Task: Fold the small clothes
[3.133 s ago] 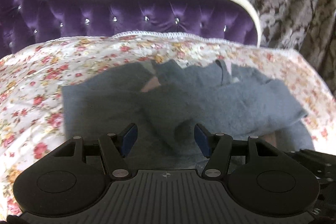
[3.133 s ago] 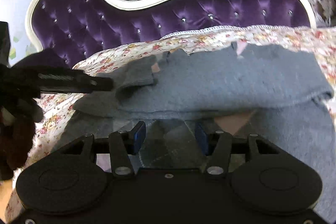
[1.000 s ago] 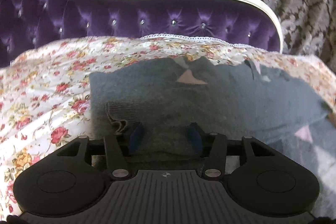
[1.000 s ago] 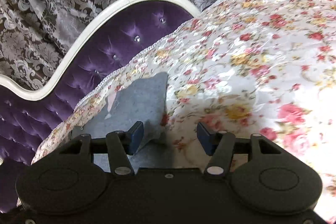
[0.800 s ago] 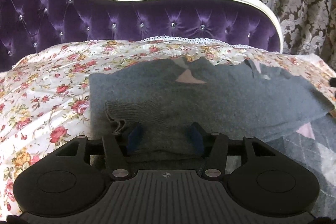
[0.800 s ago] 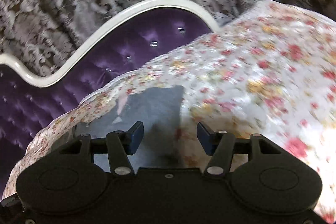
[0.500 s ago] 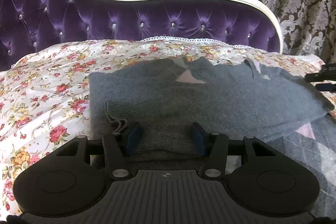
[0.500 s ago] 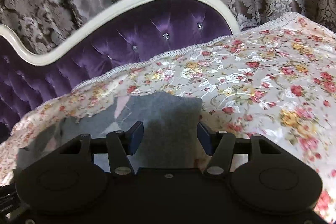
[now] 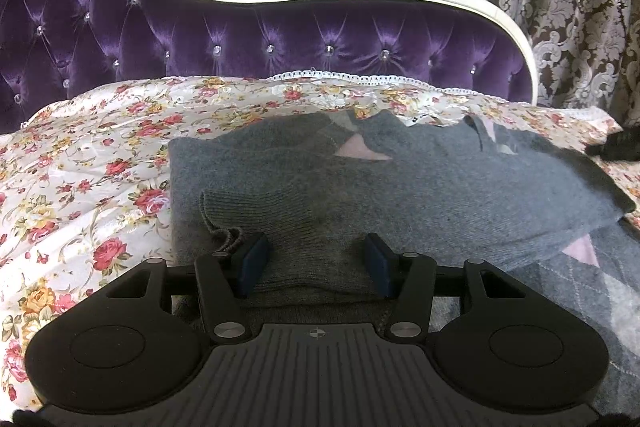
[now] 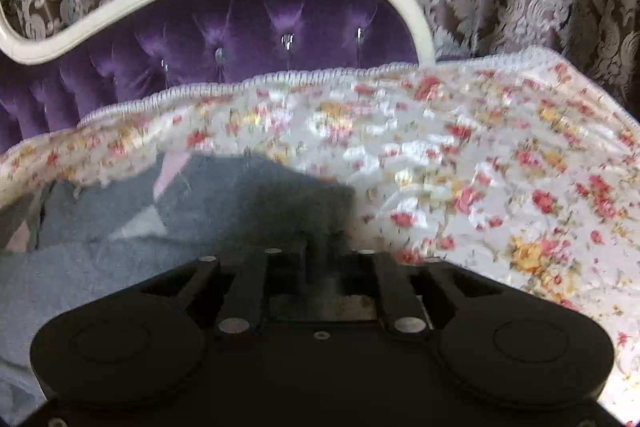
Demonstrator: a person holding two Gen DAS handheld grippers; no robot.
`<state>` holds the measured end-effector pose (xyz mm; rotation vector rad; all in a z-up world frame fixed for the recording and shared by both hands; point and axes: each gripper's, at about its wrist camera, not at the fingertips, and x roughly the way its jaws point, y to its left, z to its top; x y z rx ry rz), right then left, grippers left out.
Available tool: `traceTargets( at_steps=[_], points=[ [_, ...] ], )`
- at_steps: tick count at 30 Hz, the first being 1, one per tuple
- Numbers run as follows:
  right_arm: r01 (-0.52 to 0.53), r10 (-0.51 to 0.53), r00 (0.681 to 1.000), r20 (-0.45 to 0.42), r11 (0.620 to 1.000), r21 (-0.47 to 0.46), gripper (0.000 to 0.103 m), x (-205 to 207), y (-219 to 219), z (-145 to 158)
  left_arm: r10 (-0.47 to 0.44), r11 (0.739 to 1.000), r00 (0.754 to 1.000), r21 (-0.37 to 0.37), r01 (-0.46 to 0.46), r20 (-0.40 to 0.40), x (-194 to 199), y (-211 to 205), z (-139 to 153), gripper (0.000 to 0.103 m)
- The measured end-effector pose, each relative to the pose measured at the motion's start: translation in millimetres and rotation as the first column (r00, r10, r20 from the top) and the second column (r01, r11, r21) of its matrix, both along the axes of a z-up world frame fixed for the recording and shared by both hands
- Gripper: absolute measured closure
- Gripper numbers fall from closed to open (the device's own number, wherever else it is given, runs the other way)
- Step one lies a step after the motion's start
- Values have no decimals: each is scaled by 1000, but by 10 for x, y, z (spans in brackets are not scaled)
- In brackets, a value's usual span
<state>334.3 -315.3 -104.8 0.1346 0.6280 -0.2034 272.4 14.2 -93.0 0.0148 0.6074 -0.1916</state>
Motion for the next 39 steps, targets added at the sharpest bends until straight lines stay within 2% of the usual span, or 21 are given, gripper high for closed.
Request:
traceTargets(
  at_steps=[1,4,8,9,13,18,20,23,26,34,36,37,39],
  points=[
    [10,-10,1000,29,1000,-18,60,-31,39,64,0,1000,1000,-1,0,2,-4,1,-2,51],
    [-39,43,994,101,998,-42,59,-89,178,257,0,1000,1000,-12,0,4,-8,12,2,51],
    [-221,217,966,138,975,14,59,22,488,419,0,999,1000,-50,0,6,-19,61,4,51],
    [-263,257,957,135,964,29,59,72,588,426,0,998,1000,-60,0,7,-19,76,5,51],
    [-404,395,911,115,912,69,83,332,1005,363,0,997,1000,-76,0,9,-22,89,6,51],
    [-517,514,854,74,856,22,84,621,1524,180,0,997,1000,-81,1,10,-23,91,7,51],
    [-532,531,846,47,846,12,84,729,1678,104,0,996,1000,-86,1,11,-29,95,5,51],
    [-529,529,848,-9,848,-7,84,955,1819,-16,1,996,1000,-93,1,12,-34,97,4,51],
    [-497,496,866,-56,868,-2,84,1157,1871,-170,1,996,1000,-93,1,12,-33,91,2,51],
    [-458,458,888,-35,889,6,88,1369,1848,-196,1,996,1000,-87,0,11,-32,86,-2,51],
    [-452,452,892,-19,892,11,82,1341,1819,-169,0,997,1000,-78,1,11,-33,70,0,51],
    [-447,447,894,0,894,13,73,1299,1789,-135,-1,997,1000,-73,2,10,-31,64,-1,50],
    [-439,438,898,43,898,18,73,1180,1713,-49,-3,998,1000,-66,3,10,-27,53,1,50]
  ],
)
